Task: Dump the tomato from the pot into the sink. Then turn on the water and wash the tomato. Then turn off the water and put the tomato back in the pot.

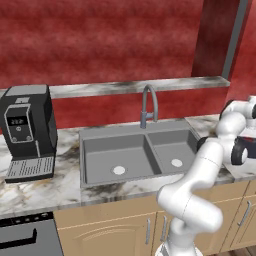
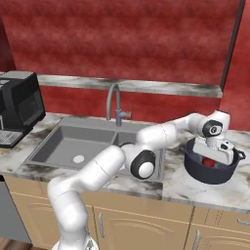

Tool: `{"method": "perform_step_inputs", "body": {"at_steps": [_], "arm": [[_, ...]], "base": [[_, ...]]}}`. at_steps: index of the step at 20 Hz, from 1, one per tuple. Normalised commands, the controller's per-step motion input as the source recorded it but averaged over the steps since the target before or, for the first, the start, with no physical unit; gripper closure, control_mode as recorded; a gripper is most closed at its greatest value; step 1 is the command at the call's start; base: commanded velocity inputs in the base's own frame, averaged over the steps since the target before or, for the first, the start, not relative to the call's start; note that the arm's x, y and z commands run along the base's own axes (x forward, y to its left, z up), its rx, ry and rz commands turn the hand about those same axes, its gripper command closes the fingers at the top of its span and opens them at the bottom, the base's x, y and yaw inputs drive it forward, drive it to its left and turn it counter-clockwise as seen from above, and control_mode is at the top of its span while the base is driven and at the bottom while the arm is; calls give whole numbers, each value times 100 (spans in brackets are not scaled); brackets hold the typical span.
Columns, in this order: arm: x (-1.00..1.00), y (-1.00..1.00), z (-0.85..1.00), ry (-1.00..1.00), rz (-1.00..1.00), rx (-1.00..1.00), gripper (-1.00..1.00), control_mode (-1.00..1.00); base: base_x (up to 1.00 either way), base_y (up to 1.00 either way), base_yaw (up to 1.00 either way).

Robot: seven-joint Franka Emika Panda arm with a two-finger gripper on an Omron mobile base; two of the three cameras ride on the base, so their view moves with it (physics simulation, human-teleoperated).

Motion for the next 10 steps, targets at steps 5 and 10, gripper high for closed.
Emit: {"method": "perform_step_inputs", "body": {"at_steps": [5,10], "arm": [[-1,0,58,-5,0,5,100,-100],[-14,0,68,-9,1,0,100,-100]], "base": [[0,0,0],[0,0,0]]}}
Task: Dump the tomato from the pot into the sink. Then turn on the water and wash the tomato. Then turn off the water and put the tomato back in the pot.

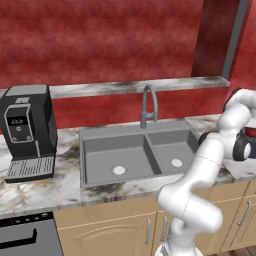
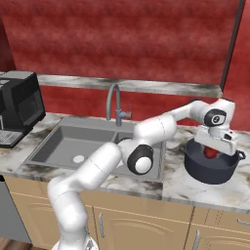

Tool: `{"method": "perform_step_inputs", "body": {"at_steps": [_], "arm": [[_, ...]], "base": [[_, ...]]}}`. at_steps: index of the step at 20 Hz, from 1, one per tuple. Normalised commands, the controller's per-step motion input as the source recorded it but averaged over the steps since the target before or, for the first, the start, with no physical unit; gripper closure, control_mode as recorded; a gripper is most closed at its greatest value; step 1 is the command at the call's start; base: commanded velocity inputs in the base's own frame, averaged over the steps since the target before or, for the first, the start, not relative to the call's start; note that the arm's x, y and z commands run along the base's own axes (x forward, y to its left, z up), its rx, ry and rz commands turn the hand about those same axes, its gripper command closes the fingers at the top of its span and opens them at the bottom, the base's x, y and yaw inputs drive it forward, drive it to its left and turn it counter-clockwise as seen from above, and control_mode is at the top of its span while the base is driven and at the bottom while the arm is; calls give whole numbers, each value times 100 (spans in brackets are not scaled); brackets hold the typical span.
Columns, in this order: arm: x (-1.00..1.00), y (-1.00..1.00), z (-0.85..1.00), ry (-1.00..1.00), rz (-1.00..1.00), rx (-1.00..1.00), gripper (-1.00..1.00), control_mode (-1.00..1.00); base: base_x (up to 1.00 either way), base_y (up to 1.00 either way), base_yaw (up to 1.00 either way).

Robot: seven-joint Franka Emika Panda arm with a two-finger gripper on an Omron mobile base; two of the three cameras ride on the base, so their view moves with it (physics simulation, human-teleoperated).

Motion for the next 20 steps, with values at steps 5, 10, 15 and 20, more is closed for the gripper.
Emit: {"method": "perform_step_inputs", "body": {"at_steps": [5,10,15,20], "arm": [[-36,0,65,-10,3,0,100,-100],[-78,28,50,-14,1,-9,100,-100],[-89,56,62,-16,5,-16,100,-100],[-99,84,38,-17,8,-19,100,-100]], "base": [[0,0,0],[0,0,0],[0,0,0],[0,0,0]]}}
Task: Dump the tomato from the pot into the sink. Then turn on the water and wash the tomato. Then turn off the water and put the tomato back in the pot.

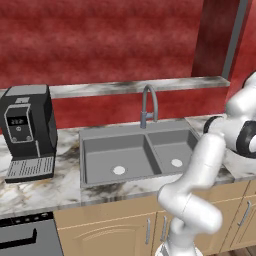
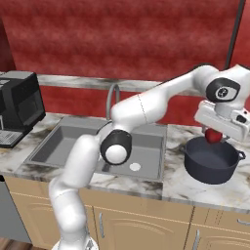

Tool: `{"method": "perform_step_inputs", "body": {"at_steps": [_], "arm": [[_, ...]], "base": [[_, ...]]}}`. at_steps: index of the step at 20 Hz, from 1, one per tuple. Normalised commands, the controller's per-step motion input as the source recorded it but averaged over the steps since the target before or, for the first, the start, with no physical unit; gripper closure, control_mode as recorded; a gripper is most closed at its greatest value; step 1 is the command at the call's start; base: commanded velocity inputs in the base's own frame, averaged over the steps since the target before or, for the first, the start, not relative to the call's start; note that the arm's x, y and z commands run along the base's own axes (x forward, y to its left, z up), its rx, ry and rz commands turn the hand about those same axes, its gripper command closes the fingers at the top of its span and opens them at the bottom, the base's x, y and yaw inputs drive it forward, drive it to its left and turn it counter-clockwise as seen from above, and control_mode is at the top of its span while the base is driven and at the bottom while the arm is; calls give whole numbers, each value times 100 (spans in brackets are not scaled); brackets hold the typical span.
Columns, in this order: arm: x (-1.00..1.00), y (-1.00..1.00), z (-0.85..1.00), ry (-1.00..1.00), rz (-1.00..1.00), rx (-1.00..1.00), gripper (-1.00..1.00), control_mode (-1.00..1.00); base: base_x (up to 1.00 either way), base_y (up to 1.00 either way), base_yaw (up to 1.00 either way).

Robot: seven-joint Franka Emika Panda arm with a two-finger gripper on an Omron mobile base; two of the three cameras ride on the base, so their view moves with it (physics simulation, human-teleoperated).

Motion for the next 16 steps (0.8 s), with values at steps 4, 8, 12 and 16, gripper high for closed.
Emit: {"method": "perform_step_inputs", "body": {"at_steps": [4,8,12,16], "arm": [[-100,99,28,-12,7,-23,100,-100],[-100,100,10,-2,10,-29,100,-100],[-87,100,0,0,14,-32,100,-100],[-60,100,0,-1,15,-27,100,-100]], "base": [[0,0,0],[0,0,0],[0,0,0],[0,0,0]]}}
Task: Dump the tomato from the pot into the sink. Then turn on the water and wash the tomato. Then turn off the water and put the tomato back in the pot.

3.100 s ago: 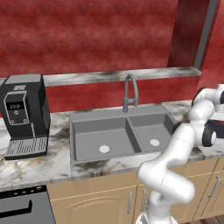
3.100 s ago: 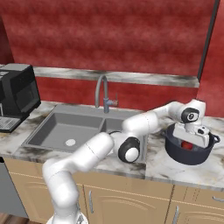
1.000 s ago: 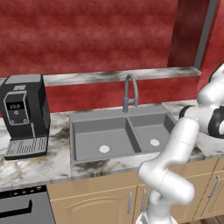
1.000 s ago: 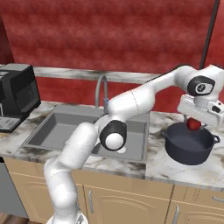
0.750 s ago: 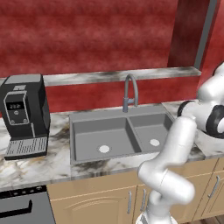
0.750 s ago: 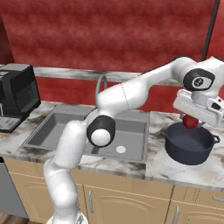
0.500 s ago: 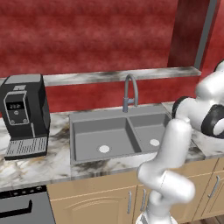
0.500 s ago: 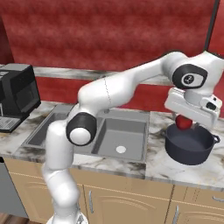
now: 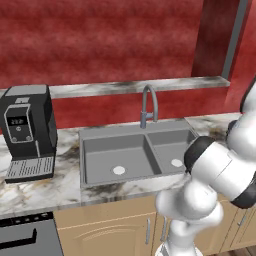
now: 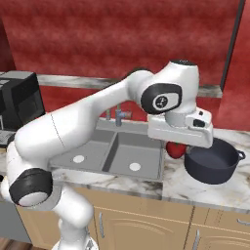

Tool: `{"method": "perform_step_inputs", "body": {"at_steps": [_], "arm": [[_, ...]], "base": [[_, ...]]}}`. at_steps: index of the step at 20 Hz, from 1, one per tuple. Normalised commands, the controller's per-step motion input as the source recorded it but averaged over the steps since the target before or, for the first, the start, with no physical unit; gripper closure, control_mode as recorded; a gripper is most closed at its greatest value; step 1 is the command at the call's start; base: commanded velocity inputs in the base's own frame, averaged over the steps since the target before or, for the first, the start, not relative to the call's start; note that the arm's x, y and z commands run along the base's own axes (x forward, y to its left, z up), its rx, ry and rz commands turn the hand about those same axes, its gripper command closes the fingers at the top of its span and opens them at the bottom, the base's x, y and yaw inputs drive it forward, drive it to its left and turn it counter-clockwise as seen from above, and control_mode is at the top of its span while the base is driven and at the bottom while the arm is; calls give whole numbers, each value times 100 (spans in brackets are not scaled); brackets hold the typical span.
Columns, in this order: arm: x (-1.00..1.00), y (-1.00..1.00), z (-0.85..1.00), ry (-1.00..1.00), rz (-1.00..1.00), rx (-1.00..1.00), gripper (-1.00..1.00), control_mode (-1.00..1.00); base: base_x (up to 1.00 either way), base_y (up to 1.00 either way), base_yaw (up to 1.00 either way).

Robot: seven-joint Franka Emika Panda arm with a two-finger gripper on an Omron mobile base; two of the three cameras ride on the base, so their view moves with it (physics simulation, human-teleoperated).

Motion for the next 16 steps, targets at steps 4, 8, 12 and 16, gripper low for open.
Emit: {"method": "perform_step_inputs", "body": {"at_steps": [4,8,12,16], "arm": [[-16,100,19,0,15,-21,100,-100],[3,100,46,4,4,-6,100,-100],[17,88,13,4,0,2,100,-100],[21,44,0,0,-2,14,100,-100]], "base": [[0,0,0],[0,0,0],[0,0,0],[0,0,0]]}}
